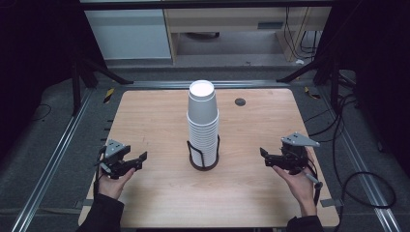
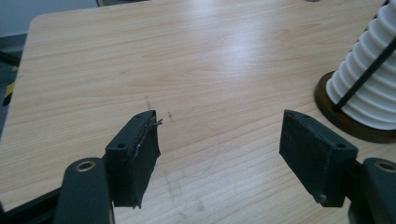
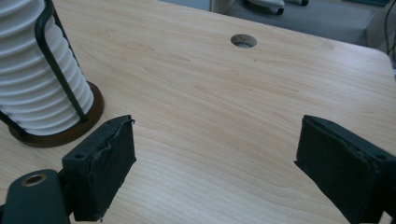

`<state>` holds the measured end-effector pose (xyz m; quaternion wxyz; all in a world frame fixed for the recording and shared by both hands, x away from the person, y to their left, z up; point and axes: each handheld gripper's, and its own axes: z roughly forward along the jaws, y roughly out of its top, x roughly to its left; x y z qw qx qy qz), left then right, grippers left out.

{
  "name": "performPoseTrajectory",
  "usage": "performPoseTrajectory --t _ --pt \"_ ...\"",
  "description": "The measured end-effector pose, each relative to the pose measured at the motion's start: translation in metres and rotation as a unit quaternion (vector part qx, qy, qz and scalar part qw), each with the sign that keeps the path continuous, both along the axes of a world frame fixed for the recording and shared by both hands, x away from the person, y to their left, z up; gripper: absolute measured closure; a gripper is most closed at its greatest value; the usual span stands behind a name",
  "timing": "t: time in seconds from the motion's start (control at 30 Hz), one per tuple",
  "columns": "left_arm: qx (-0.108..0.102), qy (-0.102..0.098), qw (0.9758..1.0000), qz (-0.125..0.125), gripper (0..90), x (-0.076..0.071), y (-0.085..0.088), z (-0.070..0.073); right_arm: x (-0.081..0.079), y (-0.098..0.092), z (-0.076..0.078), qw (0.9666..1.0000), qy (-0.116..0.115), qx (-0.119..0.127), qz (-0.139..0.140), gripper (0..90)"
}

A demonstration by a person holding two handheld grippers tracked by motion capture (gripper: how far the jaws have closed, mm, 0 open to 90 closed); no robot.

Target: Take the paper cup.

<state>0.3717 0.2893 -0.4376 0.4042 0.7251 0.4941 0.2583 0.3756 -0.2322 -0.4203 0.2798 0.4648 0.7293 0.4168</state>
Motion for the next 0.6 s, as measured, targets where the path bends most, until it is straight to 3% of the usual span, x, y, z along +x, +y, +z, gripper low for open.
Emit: performPoseTrajectory --t 0.1,0.23,0.43,0.6 --pt "0.003 0.005 1.0 0.002 26.4 0.001 0.0 -0.002 0.0 -0.002 0.002 0.9999 0.002 0.014 0.004 12.5" --pt "0.0 0.01 0.9999 -0.003 25.3 0.0 0.0 -0.005 -0.003 0.001 0.01 0.9998 -0.009 0.015 0.012 12.4" --pt "0.001 0.011 0.9998 -0.015 22.1 0.0 -0.001 -0.004 -0.007 0.013 0.038 0.9977 -0.045 0.036 0.036 13.1" --pt "0.006 0.008 0.9998 -0.018 20.8 0.0 -0.003 -0.004 -0.006 0.026 0.065 0.9926 -0.074 0.07 0.066 13.1"
